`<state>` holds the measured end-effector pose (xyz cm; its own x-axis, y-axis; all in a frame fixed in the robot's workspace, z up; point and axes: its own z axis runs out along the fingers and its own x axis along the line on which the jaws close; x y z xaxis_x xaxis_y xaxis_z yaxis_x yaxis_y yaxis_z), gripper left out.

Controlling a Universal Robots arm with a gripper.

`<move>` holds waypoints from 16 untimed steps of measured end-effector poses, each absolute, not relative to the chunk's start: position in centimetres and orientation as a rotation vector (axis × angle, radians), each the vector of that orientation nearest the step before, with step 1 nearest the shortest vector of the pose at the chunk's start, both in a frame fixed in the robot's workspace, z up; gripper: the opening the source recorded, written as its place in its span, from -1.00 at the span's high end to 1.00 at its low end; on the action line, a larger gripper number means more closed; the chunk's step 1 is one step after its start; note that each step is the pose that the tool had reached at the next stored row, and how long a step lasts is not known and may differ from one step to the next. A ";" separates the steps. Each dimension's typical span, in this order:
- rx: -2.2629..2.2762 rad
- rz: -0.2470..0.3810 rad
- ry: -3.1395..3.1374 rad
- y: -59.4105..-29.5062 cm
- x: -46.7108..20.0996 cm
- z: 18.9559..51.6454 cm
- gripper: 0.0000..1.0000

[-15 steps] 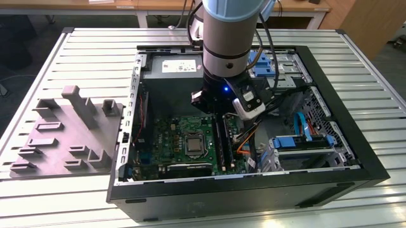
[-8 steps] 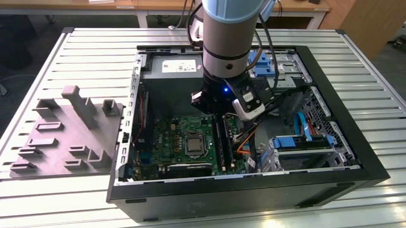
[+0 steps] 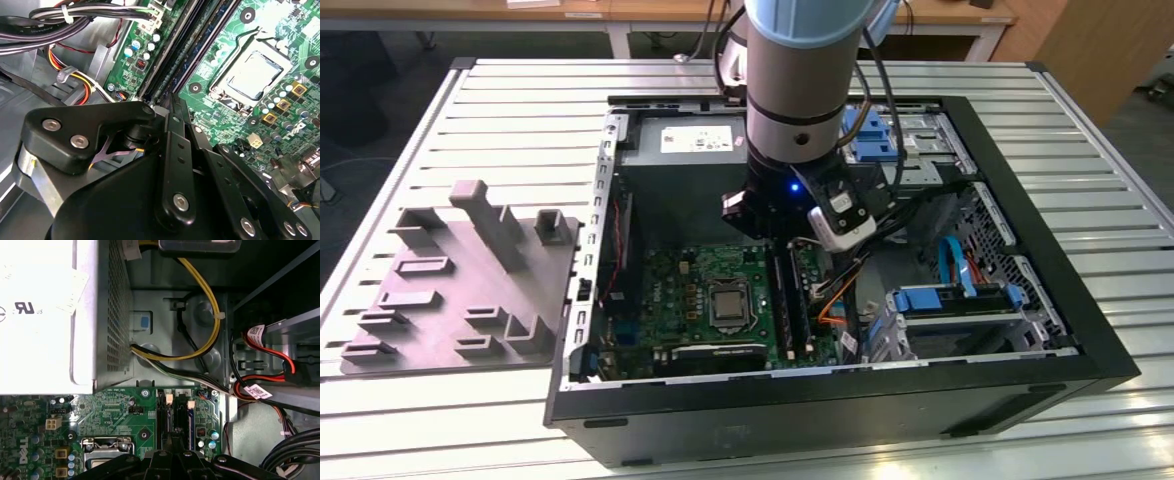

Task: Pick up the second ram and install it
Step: 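Press down the second ram until it locks into place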

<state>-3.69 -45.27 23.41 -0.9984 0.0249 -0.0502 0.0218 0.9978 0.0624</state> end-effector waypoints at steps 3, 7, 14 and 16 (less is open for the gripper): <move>0.036 0.095 3.089 -45.3 -3.7 23.4 0.80; 0.036 0.095 3.089 -45.3 -3.7 23.3 0.80; 0.036 0.096 3.089 -45.0 -3.7 23.1 0.80; 0.036 0.096 3.089 -44.9 -3.7 23.0 0.80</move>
